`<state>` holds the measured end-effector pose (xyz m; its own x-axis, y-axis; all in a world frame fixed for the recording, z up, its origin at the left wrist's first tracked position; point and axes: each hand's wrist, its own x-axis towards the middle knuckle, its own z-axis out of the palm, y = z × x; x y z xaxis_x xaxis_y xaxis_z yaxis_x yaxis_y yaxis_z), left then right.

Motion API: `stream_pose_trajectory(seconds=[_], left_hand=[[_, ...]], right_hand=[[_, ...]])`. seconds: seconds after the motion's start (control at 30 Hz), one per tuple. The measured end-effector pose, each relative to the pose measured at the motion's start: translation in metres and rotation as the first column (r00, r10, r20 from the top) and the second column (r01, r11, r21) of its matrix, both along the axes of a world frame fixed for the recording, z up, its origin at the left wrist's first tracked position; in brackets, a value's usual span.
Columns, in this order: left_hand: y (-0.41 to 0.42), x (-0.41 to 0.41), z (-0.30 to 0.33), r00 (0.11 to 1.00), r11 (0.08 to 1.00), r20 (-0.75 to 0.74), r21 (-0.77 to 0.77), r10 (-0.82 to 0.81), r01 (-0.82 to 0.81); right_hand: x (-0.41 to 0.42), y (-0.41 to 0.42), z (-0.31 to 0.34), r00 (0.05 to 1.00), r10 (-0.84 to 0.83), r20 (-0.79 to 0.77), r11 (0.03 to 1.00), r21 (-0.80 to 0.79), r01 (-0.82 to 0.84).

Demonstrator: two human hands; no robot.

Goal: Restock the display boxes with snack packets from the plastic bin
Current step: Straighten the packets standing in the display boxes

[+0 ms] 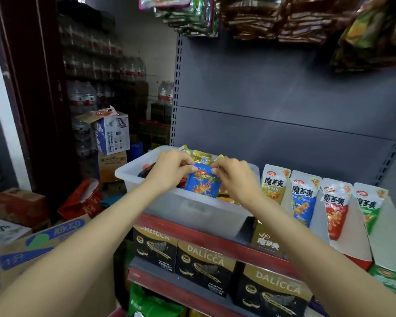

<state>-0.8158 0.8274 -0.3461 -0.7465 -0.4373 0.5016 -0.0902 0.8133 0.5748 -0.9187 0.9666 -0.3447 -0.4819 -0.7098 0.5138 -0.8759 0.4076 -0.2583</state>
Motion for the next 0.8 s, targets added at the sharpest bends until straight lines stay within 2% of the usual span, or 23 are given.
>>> stream_pose_trajectory(seconds=[0.17,0.33,0.43,0.53,0.6,0.67,0.8], left_hand=[[0.002,0.005,0.003,0.996,0.999,0.084,-0.035,-0.012,0.015],[-0.009,0.010,0.005,0.983,0.996,0.174,-0.081,0.059,-0.046],[-0.011,0.009,0.008,0.948,0.985,0.309,-0.172,0.081,-0.028],[-0.012,0.006,0.008,0.915,0.986,0.394,-0.163,0.090,-0.027],[-0.005,0.002,0.011,0.943,0.995,0.331,-0.095,0.017,0.015],[0.013,-0.003,0.020,0.978,0.998,0.200,0.022,-0.056,0.053],[0.043,-0.026,0.033,0.993,0.982,0.115,0.187,-0.016,-0.006]], right_hand=[[0.002,0.008,-0.002,1.000,0.015,-0.005,0.997,0.079,-0.014],[-0.002,0.014,-0.005,0.993,-0.023,-0.115,0.990,0.133,0.039],[-0.006,0.016,-0.001,0.994,-0.056,-0.089,0.998,0.010,0.057],[-0.012,0.020,0.008,0.998,-0.067,0.021,0.970,-0.233,0.070],[-0.016,0.027,0.018,0.993,-0.039,0.109,0.928,-0.365,0.077],[-0.016,0.038,0.028,0.981,-0.011,0.194,0.884,-0.456,0.100],[-0.022,0.058,0.032,0.930,-0.007,0.366,0.795,-0.563,0.227]])
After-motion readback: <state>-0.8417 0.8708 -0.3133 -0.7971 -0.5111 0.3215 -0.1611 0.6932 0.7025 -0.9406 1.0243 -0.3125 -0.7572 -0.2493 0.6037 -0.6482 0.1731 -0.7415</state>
